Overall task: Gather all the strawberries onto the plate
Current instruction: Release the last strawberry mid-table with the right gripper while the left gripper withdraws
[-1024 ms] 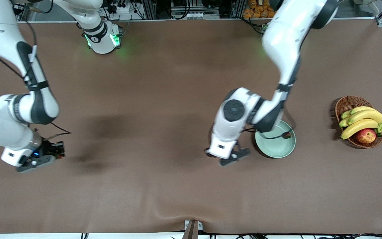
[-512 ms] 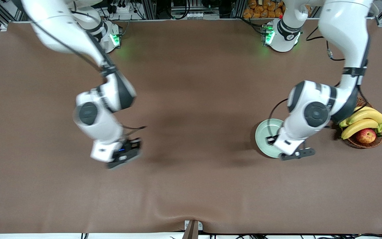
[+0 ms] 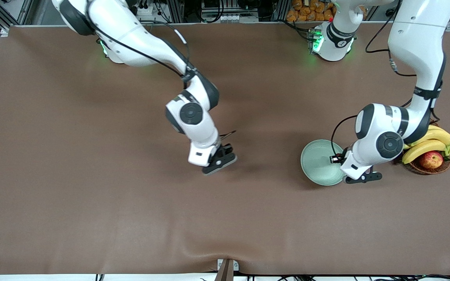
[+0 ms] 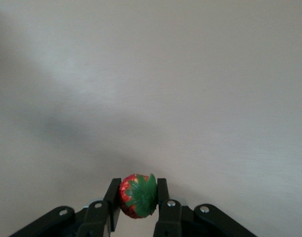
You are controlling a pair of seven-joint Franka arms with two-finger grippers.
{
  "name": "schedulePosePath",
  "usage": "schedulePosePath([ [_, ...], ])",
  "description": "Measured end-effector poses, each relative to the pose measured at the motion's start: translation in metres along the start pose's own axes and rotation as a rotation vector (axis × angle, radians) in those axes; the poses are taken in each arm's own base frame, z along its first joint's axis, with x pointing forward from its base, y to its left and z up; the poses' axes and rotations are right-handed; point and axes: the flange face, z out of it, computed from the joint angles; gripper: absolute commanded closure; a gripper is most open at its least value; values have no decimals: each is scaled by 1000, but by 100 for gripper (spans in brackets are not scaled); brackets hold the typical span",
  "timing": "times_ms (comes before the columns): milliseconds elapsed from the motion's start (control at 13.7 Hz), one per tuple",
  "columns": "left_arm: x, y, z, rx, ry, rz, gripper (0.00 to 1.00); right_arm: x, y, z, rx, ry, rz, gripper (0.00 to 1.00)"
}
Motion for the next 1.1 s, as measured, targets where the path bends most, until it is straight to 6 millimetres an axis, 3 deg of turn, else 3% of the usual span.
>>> schedulePosePath([
  [73,0,4,4,-4,4,3,80,-6,-14,16,10,6,-2,81],
  [146,1,9,3,-7,11,1,60,-9,-24,29,17,6,-6,64],
  [220,1,13,1,-9,16,2,6,-11,-31,37,21,6,-8,1],
  [293,1,19,0,-11,22,1,0,-11,-35,40,23,8,-11,0],
  [439,0,31,-1,-11,27,-11,0,-3,-31,35,19,26,-9,0],
  [732,-3,52,-7,-21,41,-59,0,19,-14,8,2,61,12,0],
  [878,-13,98,-23,-49,67,-142,0,32,9,-15,-20,48,41,0],
  [1098,-39,195,-53,-105,119,-226,0,55,70,-59,-56,49,118,0],
])
